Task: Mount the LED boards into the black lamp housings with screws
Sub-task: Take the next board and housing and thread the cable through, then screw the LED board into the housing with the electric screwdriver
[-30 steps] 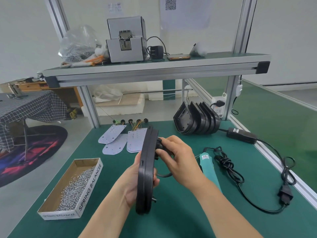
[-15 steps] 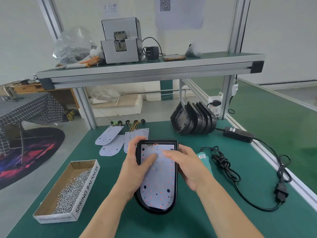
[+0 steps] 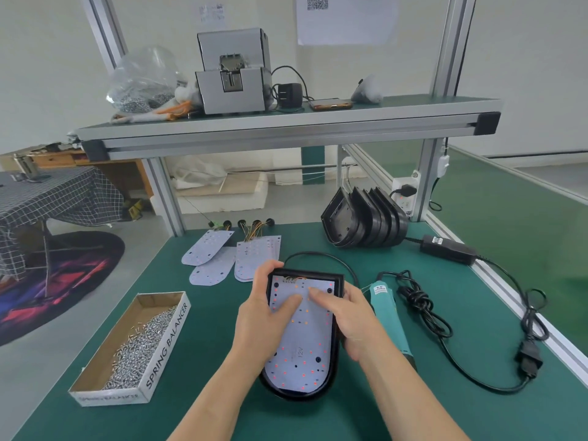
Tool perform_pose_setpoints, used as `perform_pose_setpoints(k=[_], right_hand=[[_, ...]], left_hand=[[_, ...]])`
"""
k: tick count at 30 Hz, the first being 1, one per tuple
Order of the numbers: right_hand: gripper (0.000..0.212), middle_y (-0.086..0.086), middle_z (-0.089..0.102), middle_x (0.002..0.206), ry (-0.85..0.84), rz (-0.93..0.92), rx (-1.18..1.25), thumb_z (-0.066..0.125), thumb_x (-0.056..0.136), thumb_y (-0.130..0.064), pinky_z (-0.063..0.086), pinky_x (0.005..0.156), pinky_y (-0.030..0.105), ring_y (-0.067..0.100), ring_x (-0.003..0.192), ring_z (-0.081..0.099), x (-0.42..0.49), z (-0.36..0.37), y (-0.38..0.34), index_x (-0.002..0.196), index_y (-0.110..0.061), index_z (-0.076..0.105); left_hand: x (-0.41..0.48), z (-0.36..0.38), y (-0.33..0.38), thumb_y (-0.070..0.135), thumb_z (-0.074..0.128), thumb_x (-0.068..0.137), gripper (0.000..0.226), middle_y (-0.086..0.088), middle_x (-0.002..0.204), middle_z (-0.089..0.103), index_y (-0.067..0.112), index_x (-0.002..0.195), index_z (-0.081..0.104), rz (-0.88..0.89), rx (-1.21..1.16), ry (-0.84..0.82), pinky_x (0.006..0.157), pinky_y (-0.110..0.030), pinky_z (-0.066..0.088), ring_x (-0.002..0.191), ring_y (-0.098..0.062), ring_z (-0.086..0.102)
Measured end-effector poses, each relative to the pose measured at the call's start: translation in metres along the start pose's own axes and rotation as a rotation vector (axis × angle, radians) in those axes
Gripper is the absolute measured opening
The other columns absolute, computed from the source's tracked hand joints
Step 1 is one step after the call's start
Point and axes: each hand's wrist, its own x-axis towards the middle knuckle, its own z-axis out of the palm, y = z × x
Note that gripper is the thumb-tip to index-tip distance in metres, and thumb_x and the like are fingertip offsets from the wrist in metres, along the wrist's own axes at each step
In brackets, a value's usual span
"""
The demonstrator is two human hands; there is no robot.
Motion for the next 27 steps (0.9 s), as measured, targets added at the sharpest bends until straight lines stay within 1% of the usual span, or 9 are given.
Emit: perform_pose_setpoints(k=[3,5,8,13,15,18,21,24,27], right_hand=[[0.034,0.010,0.073,0.117,-0.026,0.070,0.080,0.069,0.091,-0.006,0.056,0.096,0.045,0.029,0.108,0.071,-0.001,0.000,0.010,0.124,-0.011,0.062],[0.033,0.004,0.073,0.117,0.047,0.088,-0.088,0.073,0.090,-0.013,0.054,0.099,0.043,0.021,0.107,0.070,-0.004,-0.002,0.023,0.121,-0.018,0.062],[0.014,0.011,0.071,0.102,0.167,0.045,-0.501,0.070,0.089,-0.021,0.054,0.089,0.045,0.026,0.093,0.067,-0.011,-0.006,0.044,0.099,-0.014,0.065],[0.020,0.018,0.066,0.092,0.232,0.026,-0.560,0.067,0.089,-0.022,0.053,0.077,0.046,0.022,0.072,0.054,-0.015,-0.007,0.055,0.091,-0.004,0.058],[0.020,0.016,0.068,0.093,0.245,0.037,-0.543,0.066,0.089,-0.022,0.054,0.079,0.047,0.027,0.075,0.059,-0.015,-0.008,0.057,0.092,-0.004,0.058],[0.014,0.006,0.071,0.093,0.244,0.053,-0.524,0.066,0.090,-0.023,0.057,0.083,0.048,0.030,0.090,0.066,-0.015,-0.010,0.059,0.093,-0.010,0.061],[0.014,0.004,0.071,0.093,0.242,0.050,-0.546,0.066,0.091,-0.024,0.056,0.083,0.045,0.029,0.092,0.066,-0.014,-0.011,0.059,0.091,-0.012,0.060],[0.020,0.008,0.070,0.094,0.256,0.047,-0.567,0.066,0.090,-0.026,0.055,0.083,0.042,0.031,0.092,0.064,-0.013,-0.010,0.059,0.093,-0.007,0.059],[0.019,0.005,0.070,0.092,0.261,0.043,-0.573,0.067,0.090,-0.026,0.055,0.083,0.041,0.029,0.092,0.064,-0.013,-0.010,0.060,0.092,-0.008,0.060]], left_hand=[[0.003,0.007,-0.006,0.031,0.069,0.088,0.053,0.012,0.086,0.068,0.065,0.115,0.039,-0.076,-0.021,0.068,0.050,-0.025,0.051,0.064,-0.021,0.062],[0.005,0.010,-0.011,0.031,0.068,0.089,0.051,0.013,0.094,0.066,0.063,0.116,0.037,-0.132,-0.011,0.112,0.047,-0.021,0.048,0.063,-0.017,0.061],[0.006,0.012,-0.023,0.027,0.065,0.091,0.054,0.011,0.101,0.065,0.058,0.124,0.036,-0.207,0.014,0.086,0.063,-0.033,0.056,0.072,-0.016,0.064],[0.012,0.001,-0.032,0.038,0.046,0.099,0.053,0.008,0.088,0.062,0.060,0.141,0.022,-0.285,0.150,-0.049,0.062,-0.031,0.045,0.071,-0.020,0.060],[0.022,-0.018,-0.035,0.036,0.042,0.102,0.041,-0.005,0.097,0.067,0.046,0.141,0.041,-0.260,0.294,0.041,0.074,-0.036,0.048,0.087,-0.030,0.062],[0.039,-0.066,-0.050,0.012,0.050,0.098,0.028,-0.015,0.112,0.069,0.016,0.115,0.072,-0.209,0.525,0.282,0.084,-0.037,0.050,0.097,-0.036,0.063],[0.049,-0.120,-0.071,-0.002,0.049,0.089,0.038,-0.015,0.118,0.067,0.017,0.108,0.076,-0.306,0.680,0.359,0.083,-0.038,0.049,0.097,-0.037,0.062],[0.054,-0.157,-0.091,-0.001,0.051,0.088,0.041,-0.010,0.115,0.069,0.021,0.112,0.076,-0.454,0.971,0.190,0.080,-0.037,0.055,0.092,-0.031,0.066],[0.054,-0.169,-0.105,0.023,0.065,0.091,0.023,-0.001,0.107,0.073,0.026,0.113,0.074,-0.481,1.152,-0.048,0.078,-0.030,0.054,0.089,-0.021,0.065]])
